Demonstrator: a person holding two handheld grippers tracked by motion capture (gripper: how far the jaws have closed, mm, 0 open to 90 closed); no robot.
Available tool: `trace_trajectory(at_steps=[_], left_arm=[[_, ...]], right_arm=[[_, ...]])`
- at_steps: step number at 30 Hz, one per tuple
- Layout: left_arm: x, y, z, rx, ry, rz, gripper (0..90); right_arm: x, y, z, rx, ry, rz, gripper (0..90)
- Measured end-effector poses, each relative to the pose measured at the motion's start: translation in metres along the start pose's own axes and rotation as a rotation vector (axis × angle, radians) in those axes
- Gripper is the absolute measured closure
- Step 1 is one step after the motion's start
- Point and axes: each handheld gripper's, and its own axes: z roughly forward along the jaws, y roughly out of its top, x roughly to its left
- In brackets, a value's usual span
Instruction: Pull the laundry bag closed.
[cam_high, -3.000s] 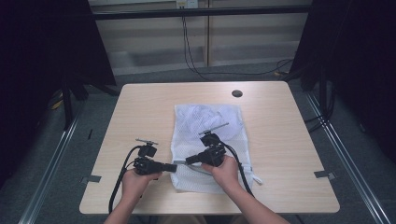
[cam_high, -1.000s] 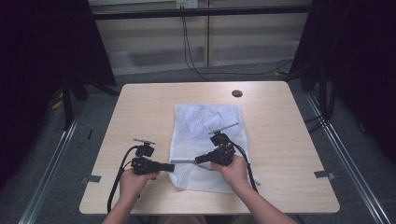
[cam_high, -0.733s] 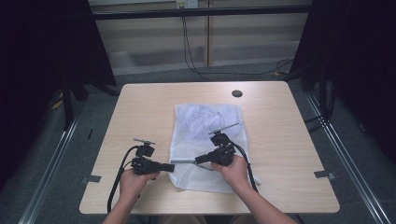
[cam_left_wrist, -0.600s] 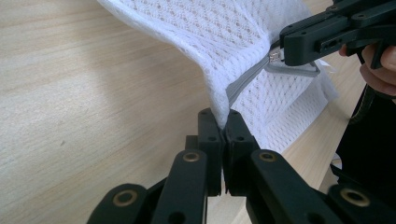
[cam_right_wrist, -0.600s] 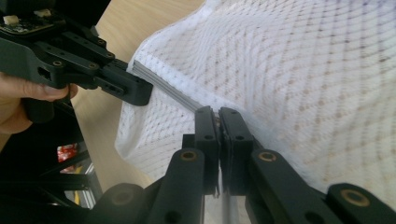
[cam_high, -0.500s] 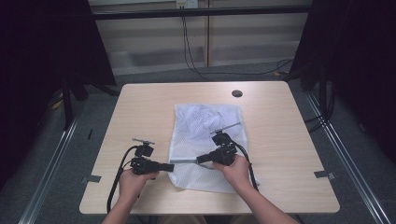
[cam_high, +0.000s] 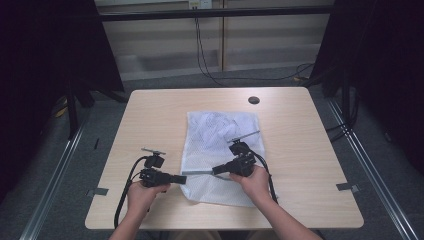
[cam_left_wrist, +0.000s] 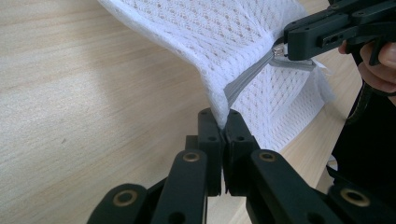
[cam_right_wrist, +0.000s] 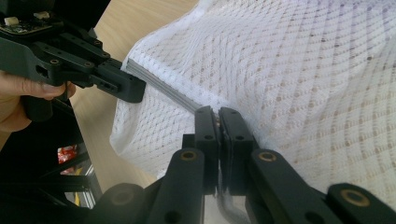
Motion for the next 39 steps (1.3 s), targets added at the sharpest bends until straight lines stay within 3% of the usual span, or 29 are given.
trace_trajectory(at_steps=[10,34,36,37,39], left_arm=[[-0.001,0.0,0.0,-0.008,-0.002,-0.023,88.1],[0.0,0.0,-0.001,-0.014,-0.003,-0.022,88.2],[-0.001,-0.001,-0.001,-0.015,-0.008,-0.044,88.2],[0.001,0.0,-0.003,-0.015,0.007,-0.021,88.2],[0.001,0.0,-0.003,-0.016,0.001,-0.023,88.2]], right_arm=[[-0.004,-0.001,-0.004,-0.003,-0.004,0.007,86.9],[-0.009,-0.004,-0.011,-0.009,-0.009,0.014,86.9],[-0.009,-0.004,-0.012,-0.009,-0.017,0.015,86.9],[-0.01,-0.004,-0.012,-0.009,-0.02,0.018,86.9],[-0.012,-0.005,-0.014,-0.013,-0.017,0.021,87.0]])
